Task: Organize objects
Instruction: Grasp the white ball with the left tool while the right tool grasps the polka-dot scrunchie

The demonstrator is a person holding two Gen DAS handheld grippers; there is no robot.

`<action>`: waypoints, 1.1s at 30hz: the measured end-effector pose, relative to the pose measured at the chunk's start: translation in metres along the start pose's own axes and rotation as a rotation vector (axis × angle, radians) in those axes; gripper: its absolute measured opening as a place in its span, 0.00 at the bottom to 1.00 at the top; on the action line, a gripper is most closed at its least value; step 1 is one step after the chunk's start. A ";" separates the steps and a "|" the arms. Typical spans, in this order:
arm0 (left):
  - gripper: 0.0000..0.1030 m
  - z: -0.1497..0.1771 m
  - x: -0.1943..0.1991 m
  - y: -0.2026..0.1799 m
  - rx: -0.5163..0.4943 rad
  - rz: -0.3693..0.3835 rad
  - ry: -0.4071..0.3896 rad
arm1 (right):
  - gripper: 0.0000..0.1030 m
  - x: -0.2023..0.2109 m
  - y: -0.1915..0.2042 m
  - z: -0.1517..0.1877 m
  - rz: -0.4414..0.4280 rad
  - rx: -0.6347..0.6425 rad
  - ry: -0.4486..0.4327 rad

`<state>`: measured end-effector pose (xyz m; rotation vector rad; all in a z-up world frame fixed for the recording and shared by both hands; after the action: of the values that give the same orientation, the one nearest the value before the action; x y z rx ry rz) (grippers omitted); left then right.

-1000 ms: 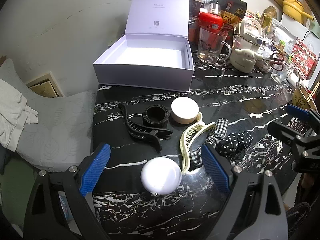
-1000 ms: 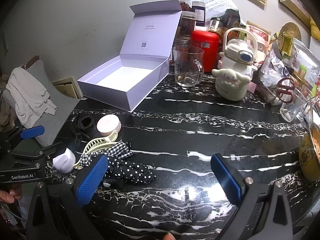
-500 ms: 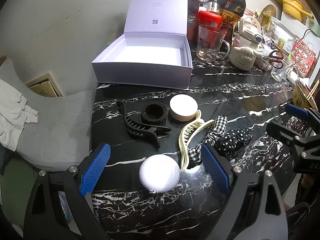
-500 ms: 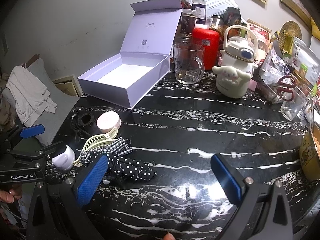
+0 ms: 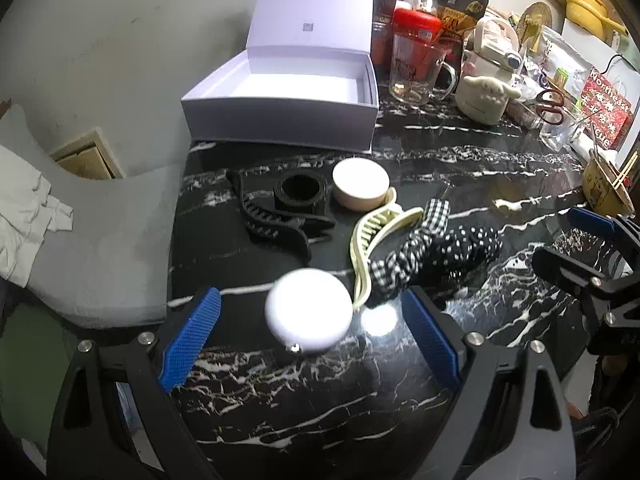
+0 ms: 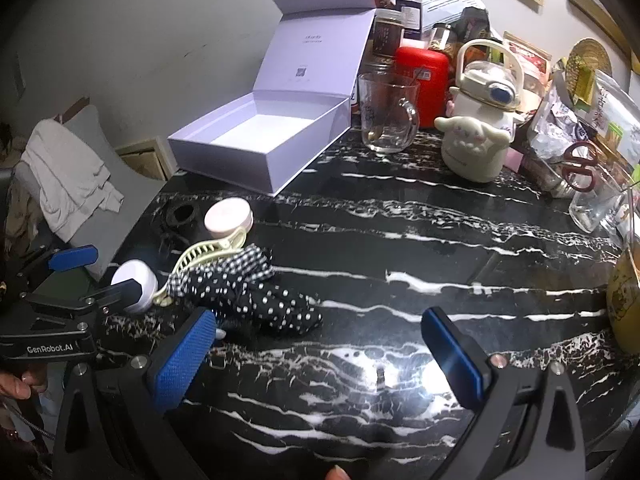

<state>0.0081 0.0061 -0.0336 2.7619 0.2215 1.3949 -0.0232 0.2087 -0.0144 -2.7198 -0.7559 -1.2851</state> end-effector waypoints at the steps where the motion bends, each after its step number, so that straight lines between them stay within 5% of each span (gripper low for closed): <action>1: 0.89 0.002 -0.001 0.000 0.002 0.001 0.003 | 1.00 -0.001 0.000 0.001 -0.003 0.003 0.003; 17: 0.89 0.017 -0.026 0.004 0.037 0.040 0.068 | 1.00 -0.027 0.006 0.014 -0.083 0.006 0.072; 23: 0.89 0.016 -0.032 0.010 0.060 0.075 0.067 | 0.87 -0.040 0.007 0.013 -0.127 -0.008 0.117; 33: 0.60 0.011 -0.036 0.011 0.067 0.156 0.063 | 0.68 -0.049 0.014 0.005 -0.200 0.008 0.128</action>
<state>-0.0028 -0.0101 -0.0680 2.8467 0.0560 1.5379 -0.0401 0.1773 -0.0517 -2.5788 -1.0375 -1.4739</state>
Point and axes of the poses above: each gripper's, at about its wrist camera, not at the fingertips, and x roughly against the way its jaws point, y to its left, z to its underside, the point moved 2 cm from there along -x, roughly the way its jaws point, and after that the axes turned 9 degrees about -z, right-handed, at the moved point
